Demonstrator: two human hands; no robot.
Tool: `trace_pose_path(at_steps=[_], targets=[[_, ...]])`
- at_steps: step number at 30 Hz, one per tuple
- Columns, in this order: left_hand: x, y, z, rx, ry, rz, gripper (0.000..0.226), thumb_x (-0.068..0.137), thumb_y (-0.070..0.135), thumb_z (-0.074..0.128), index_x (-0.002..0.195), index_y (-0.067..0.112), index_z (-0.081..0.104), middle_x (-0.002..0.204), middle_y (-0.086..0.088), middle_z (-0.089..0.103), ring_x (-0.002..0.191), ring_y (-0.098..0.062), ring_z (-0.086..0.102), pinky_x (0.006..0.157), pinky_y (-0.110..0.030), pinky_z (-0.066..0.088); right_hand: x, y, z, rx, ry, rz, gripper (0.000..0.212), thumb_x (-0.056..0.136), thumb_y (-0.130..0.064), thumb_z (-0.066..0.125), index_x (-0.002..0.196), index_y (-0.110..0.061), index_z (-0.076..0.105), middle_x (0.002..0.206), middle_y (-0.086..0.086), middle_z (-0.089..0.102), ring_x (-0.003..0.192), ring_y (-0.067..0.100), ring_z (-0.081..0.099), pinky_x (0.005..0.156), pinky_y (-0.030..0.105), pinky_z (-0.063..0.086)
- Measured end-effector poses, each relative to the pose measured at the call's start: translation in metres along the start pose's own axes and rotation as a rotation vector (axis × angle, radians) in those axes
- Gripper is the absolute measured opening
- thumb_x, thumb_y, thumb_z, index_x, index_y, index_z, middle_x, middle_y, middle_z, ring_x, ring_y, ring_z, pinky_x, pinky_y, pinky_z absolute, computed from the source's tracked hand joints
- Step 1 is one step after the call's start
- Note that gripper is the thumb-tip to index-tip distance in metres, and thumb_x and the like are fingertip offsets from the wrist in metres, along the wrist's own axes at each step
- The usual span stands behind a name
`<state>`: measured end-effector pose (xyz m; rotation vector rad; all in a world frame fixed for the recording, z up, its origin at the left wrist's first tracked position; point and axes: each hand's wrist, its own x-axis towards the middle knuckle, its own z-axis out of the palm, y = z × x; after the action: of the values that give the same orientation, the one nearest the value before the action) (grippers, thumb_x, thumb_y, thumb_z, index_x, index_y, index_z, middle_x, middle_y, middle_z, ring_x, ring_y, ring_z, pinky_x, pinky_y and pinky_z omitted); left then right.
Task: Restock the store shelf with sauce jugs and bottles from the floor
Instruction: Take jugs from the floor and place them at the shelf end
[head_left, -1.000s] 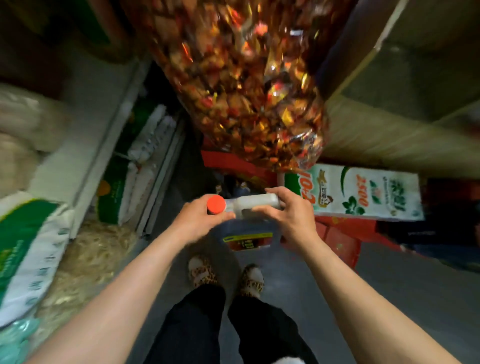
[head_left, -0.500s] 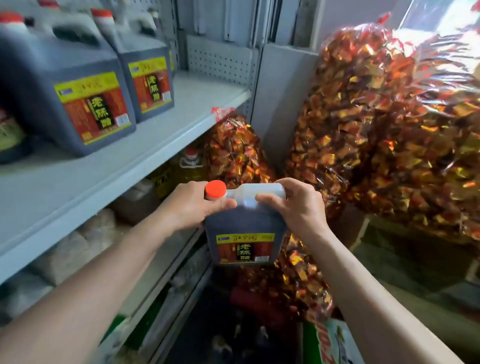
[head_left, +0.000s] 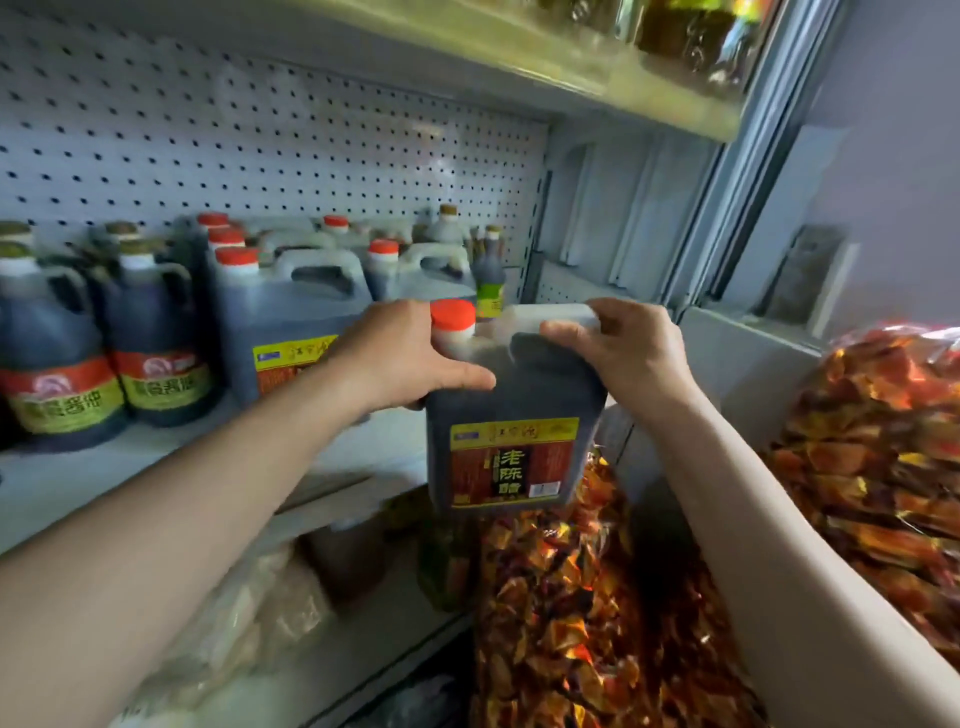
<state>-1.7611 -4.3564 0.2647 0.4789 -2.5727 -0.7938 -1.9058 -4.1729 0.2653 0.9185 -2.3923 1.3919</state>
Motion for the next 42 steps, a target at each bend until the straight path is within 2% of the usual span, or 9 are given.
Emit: trace_pose_path(at_steps=[7,11,15,20,25,28,31,37,42], targets=[[0.074,-0.01,0.002,0.23,0.185,-0.222,0.065,0.054,0.075,0.078,0.076,0.016,0.067,0.059,-0.001,0.069,0.056,-0.019,0.066,0.067,-0.034,0.058,0.101,0.029,0.056,0.255,-0.213,-0.052,0.088,0.043,-0.085,0.079,0.09,-0.01,0.075,0.089,0.015,0.076,0.08,0.024,0.071,0.077,0.059,0.058],[0.097,-0.033,0.011,0.303,0.183,-0.287,0.062,0.058,0.076,0.077,0.081,0.02,0.065,0.074,-0.004,0.073,0.068,-0.022,0.068,0.067,-0.033,0.055,0.127,0.042,0.091,0.277,-0.289,-0.032,0.045,0.07,-0.056,0.085,0.09,-0.016,0.076,0.086,0.006,0.076,0.083,0.021,0.067,0.073,0.04,0.055],[0.112,-0.045,0.012,0.299,0.182,-0.333,0.058,0.062,0.074,0.076,0.076,0.019,0.061,0.073,-0.002,0.069,0.069,-0.022,0.068,0.066,-0.032,0.054,0.149,0.053,0.116,0.094,-0.275,-0.095,0.068,0.065,-0.084,0.064,0.084,-0.019,0.064,0.071,-0.004,0.064,0.07,0.013,0.058,0.066,0.036,0.046],[0.118,-0.04,0.01,0.308,0.142,-0.38,0.059,0.066,0.07,0.077,0.079,0.014,0.063,0.062,-0.002,0.07,0.049,-0.017,0.067,0.063,-0.03,0.057,0.152,0.051,0.119,-0.011,-0.253,-0.117,0.053,0.08,-0.075,0.063,0.089,-0.023,0.064,0.08,-0.007,0.067,0.083,0.019,0.064,0.073,0.039,0.049],[0.108,-0.029,0.011,0.513,0.228,-0.382,0.09,0.065,0.075,0.073,0.129,0.017,0.051,0.115,-0.011,0.067,0.104,-0.034,0.065,0.074,-0.037,0.048,0.151,0.054,0.115,-0.014,-0.31,-0.187,0.043,0.082,-0.066,0.069,0.102,-0.03,0.059,0.096,-0.005,0.067,0.097,0.022,0.062,0.075,0.033,0.045],[0.104,-0.018,0.018,0.692,0.338,-0.209,0.109,0.07,0.064,0.078,0.15,0.022,0.018,0.137,-0.015,0.053,0.124,-0.037,0.053,0.085,-0.044,0.048,0.143,0.055,0.104,0.041,-0.379,-0.303,0.092,0.075,-0.051,0.083,0.149,-0.021,0.038,0.146,0.008,0.054,0.13,0.025,0.052,0.104,0.037,0.046],[0.104,-0.019,0.025,0.781,0.384,0.074,0.099,0.072,0.054,0.08,0.151,0.025,0.028,0.152,-0.008,0.038,0.138,-0.031,0.036,0.109,-0.044,0.035,0.14,0.057,0.095,-0.048,-0.479,-0.437,0.114,0.067,-0.036,0.093,0.158,-0.021,0.025,0.162,0.007,0.032,0.146,0.025,0.035,0.116,0.042,0.038],[0.1,-0.021,0.035,0.908,0.127,-0.025,0.127,0.06,0.065,0.082,0.155,0.015,0.016,0.158,-0.004,0.018,0.149,-0.028,0.012,0.124,-0.049,0.005,0.142,0.055,0.095,-0.263,-0.538,-0.505,0.13,0.064,-0.021,0.096,0.161,-0.022,0.009,0.163,0.008,0.019,0.141,0.035,0.04,0.105,0.046,0.048],[0.104,-0.02,0.042,0.987,0.148,-0.041,0.128,0.057,0.061,0.087,0.152,0.01,0.018,0.155,-0.009,0.022,0.146,-0.032,0.019,0.123,-0.052,0.005,0.145,0.056,0.101,-0.291,-0.441,-0.547,0.123,0.055,-0.02,0.099,0.155,-0.019,0.027,0.15,0.009,0.034,0.128,0.033,0.05,0.095,0.047,0.053]])
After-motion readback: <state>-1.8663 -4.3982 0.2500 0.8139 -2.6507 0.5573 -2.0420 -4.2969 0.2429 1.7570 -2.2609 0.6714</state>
